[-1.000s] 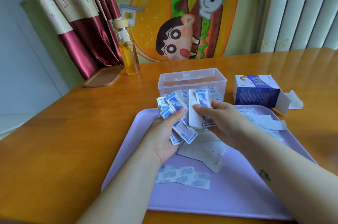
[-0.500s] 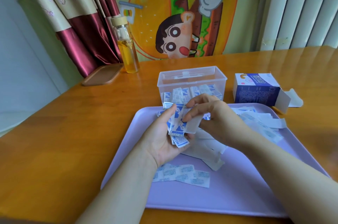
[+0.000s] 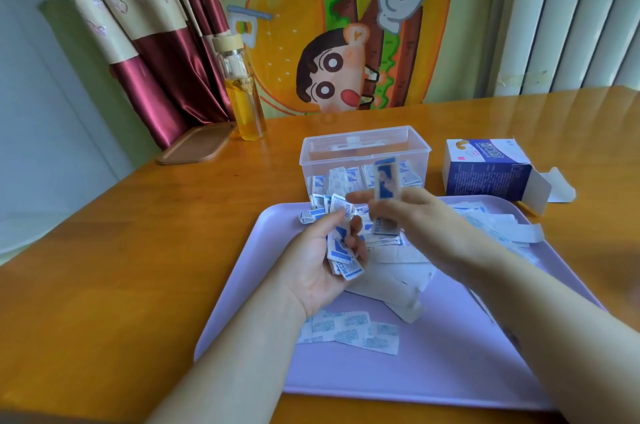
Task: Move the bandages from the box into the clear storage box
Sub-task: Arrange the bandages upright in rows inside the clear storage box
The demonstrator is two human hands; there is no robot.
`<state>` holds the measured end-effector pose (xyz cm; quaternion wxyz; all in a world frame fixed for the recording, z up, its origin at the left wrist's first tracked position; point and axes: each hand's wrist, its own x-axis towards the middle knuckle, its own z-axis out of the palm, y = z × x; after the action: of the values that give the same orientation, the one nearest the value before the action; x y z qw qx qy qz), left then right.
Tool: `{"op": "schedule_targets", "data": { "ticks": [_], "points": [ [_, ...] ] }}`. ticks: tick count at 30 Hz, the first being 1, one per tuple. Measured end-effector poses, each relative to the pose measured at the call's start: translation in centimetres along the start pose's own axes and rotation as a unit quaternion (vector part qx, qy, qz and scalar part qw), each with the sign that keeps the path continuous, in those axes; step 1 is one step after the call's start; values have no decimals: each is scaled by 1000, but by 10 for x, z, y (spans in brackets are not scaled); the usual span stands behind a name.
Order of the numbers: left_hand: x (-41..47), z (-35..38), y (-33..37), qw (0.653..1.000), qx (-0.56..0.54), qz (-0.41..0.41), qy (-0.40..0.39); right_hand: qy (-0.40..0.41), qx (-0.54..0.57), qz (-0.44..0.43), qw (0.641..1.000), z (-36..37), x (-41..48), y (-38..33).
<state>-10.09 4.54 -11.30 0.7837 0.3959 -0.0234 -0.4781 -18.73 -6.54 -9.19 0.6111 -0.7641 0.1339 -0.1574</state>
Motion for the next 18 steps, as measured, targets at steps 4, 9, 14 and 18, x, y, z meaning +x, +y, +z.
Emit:
{"op": "schedule_targets", "data": {
  "ticks": [4, 9, 14, 18],
  "points": [
    [1, -1, -4, 995, 77, 6, -56, 7, -52, -30, 998, 9, 2, 8],
    [1, -2, -7, 995, 88, 0, -54, 34, -232, -71, 969, 13, 6, 16],
    [0, -3, -5, 997, 59, -17, -38, -38, -292, -87, 952, 7, 0, 16],
    [0, -3, -7, 992, 111, -41, -53, -117, -352, -129, 920, 10, -7, 19]
  ]
}}
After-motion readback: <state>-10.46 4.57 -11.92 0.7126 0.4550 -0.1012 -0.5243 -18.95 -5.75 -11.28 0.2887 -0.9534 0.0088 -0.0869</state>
